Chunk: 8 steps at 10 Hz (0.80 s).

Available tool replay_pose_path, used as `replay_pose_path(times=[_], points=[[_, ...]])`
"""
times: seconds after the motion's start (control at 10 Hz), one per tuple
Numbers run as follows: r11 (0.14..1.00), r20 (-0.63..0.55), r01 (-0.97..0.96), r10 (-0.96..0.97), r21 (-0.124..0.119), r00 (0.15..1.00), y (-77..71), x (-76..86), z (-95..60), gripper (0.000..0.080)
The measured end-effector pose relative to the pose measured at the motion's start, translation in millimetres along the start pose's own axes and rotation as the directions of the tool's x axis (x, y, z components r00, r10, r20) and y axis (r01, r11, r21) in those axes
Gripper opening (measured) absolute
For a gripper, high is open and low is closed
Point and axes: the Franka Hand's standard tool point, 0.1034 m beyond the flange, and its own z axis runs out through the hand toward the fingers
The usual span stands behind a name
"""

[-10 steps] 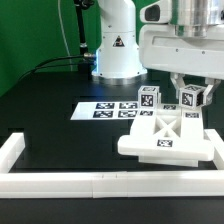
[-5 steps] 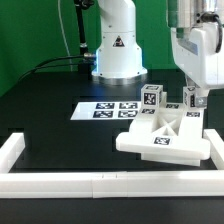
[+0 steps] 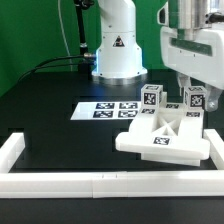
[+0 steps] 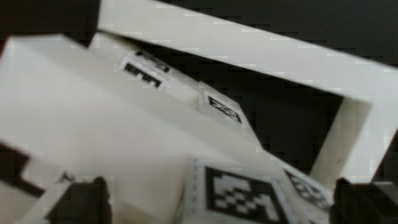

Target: Assemble chair

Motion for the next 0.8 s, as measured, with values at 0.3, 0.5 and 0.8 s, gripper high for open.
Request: replay_pose_path(times=[0.3,0.5,0.8], points=[[0.976,-0.028,0.216,-0.215,0.017,0.976,0.2,-2.1,-0.2,0.0648],[0.927,-0.031,0.375,-0.375,0.002,0.926,1.3,-0.9,0.4,0.0649],[0.818,-0.047,0.575,-0.575,-0.032,0.816,-8.4,-1.9,-3.1,0.0649]])
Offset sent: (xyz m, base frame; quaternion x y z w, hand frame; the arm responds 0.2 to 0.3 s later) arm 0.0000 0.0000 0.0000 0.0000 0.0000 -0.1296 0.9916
